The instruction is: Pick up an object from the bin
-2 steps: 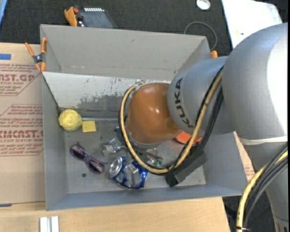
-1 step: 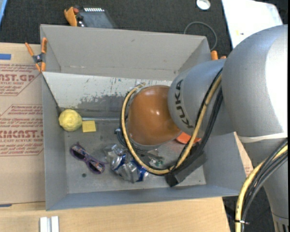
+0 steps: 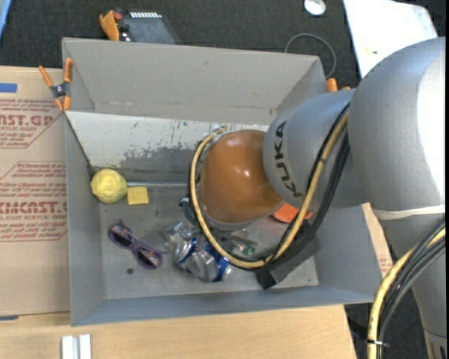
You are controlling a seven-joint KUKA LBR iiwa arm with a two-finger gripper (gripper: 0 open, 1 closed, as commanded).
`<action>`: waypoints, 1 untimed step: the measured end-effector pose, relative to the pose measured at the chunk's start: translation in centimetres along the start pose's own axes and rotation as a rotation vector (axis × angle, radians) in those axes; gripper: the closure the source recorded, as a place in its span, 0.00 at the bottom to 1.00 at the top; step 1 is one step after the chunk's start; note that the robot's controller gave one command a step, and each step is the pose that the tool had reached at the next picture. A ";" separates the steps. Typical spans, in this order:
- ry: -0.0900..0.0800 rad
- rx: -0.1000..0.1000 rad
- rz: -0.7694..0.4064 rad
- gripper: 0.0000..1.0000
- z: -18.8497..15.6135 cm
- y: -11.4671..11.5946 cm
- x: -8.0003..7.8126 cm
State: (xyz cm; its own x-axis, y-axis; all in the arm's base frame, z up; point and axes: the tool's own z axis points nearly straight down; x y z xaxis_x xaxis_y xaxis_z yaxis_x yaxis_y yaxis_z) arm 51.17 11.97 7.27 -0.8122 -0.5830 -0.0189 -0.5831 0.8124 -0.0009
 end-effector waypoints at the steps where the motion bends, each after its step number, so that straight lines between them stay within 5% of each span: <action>1: 0.013 -0.006 0.001 1.00 -2.2 0.2 0.3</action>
Offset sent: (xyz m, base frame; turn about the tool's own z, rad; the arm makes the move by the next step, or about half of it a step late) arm -0.0022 -0.0009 0.0576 0.0004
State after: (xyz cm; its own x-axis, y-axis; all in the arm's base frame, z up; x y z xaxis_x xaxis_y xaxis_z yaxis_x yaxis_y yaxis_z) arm 50.78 11.92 9.49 -0.8129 -0.5824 -0.0060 -0.5824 0.8129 0.0046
